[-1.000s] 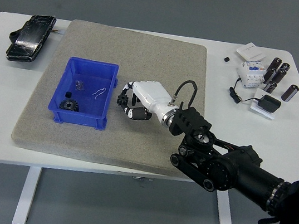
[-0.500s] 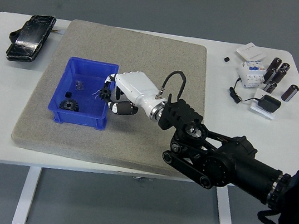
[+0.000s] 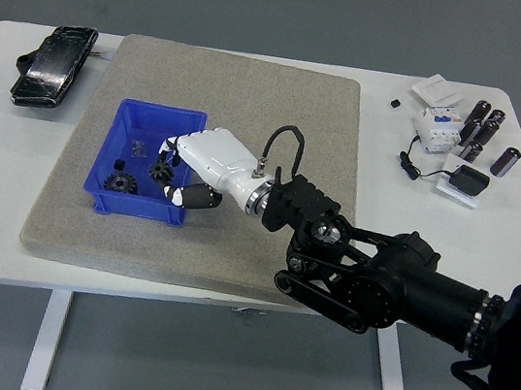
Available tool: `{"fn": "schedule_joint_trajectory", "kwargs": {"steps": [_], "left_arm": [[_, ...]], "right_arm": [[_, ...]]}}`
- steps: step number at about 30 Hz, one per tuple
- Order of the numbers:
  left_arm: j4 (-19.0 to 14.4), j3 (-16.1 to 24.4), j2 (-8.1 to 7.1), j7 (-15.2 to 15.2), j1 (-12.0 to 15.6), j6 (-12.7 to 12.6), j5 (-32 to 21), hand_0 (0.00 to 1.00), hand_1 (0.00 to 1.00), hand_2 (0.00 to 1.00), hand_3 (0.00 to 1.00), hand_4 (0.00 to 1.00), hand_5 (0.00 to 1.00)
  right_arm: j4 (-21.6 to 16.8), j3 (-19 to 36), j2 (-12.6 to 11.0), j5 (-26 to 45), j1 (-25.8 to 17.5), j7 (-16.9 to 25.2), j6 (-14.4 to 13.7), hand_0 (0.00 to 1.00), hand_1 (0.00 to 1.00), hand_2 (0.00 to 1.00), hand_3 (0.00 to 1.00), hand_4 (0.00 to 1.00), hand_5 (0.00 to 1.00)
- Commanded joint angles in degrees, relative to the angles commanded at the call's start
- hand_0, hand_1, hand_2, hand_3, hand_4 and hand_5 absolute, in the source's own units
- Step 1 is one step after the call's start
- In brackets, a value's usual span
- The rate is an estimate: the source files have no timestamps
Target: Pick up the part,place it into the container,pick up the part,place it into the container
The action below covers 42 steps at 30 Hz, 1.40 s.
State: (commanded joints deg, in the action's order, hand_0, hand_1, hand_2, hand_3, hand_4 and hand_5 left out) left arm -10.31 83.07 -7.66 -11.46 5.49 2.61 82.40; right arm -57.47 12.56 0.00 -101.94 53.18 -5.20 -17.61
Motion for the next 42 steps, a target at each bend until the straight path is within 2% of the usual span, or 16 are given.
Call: {"fn": "schedule_joint_trajectory", "kwargs": {"steps": [10, 11, 19, 22, 25, 31, 34, 35, 40, 41, 42], "left_arm": [[0.0, 0.1, 0.04, 0.0, -0.1, 0.0, 0.1, 0.668, 0.648, 0.647, 0.55, 0.71, 0.522], [0.0, 0.1, 0.05, -0.1, -0.1, 0.0, 0.1, 0.668, 0.648, 0.647, 0.55, 0.71, 0.522], [0.0, 0.2, 0.21, 0.0, 0.2, 0.0, 0.2, 0.668, 0.648, 0.647, 0.55, 0.71, 0.523], [0.0, 0.3, 0.34, 0.0, 0.3, 0.0, 0.1, 0.668, 0.648, 0.647, 0.55, 0.71, 0.523], [0.0, 0.4, 0.49, 0.1, 0.5, 0.0, 0.2, 0.668, 0.648, 0.647, 0.551, 0.709, 0.522], [0.0, 0.4, 0.76, 0.2, 0.7, -0.1, 0.0, 0.668, 0.648, 0.647, 0.55, 0.71, 0.522], [0.0, 0.5, 0.88, 0.2, 1.0, -0.1, 0.0, 0.668, 0.648, 0.647, 0.55, 0.71, 0.522], [0.0, 0.6, 0.92, 0.2, 1.1, -0.1, 0.0, 0.668, 0.648, 0.647, 0.559, 0.71, 0.522], [0.0, 0.6, 0.95, 0.4, 1.2, -0.2, -0.1, 0.668, 0.648, 0.647, 0.559, 0.71, 0.522], [0.0, 0.5, 0.98, 0.4, 1.3, -0.2, -0.2, 0.668, 0.648, 0.646, 0.572, 0.709, 0.519], [0.0, 0.5, 1.02, 0.4, 1.3, -0.2, -0.2, 0.668, 0.648, 0.646, 0.572, 0.709, 0.519]], "right_arm": [[1.3, 0.8, 0.0, 0.4, -0.3, 0.0, -0.2, 0.588, 0.708, 0.754, 0.735, 0.667, 0.498], [1.2, 1.2, 0.0, 0.3, -0.4, 0.1, -0.3, 0.586, 0.707, 0.756, 0.733, 0.645, 0.471], [-2.0, 9.1, 0.0, -1.1, -3.2, 0.8, -1.4, 0.579, 0.7, 0.748, 0.728, 0.651, 0.48], [-4.0, 13.1, -0.6, -1.5, -5.8, 1.0, -1.7, 0.579, 0.7, 0.748, 0.728, 0.651, 0.48], [-6.1, 17.4, -2.1, -0.9, -9.1, 1.8, -1.8, 0.577, 0.69, 0.737, 0.724, 0.679, 0.508], [-10.7, 26.4, -4.8, 2.6, -16.2, 4.7, -1.5, 0.565, 0.687, 0.735, 0.721, 0.683, 0.505], [-12.1, 30.8, -5.4, 4.9, -19.7, 6.4, -0.6, 0.565, 0.687, 0.735, 0.721, 0.683, 0.505], [-12.4, 32.3, -5.4, 5.5, -20.8, 7.0, -0.3, 0.622, 0.684, 0.734, 0.718, 0.691, 0.503], [-14.7, 39.1, -5.7, 9.1, -25.7, 9.7, 1.3, 0.622, 0.684, 0.734, 0.718, 0.691, 0.503], [-15.2, 40.4, -5.8, 10.0, -26.7, 10.3, 1.5, 0.681, 0.689, 0.735, 0.717, 0.693, 0.498], [-15.7, 41.5, -5.9, 10.9, -27.6, 10.8, 1.7, 0.681, 0.689, 0.735, 0.717, 0.693, 0.498]]}}
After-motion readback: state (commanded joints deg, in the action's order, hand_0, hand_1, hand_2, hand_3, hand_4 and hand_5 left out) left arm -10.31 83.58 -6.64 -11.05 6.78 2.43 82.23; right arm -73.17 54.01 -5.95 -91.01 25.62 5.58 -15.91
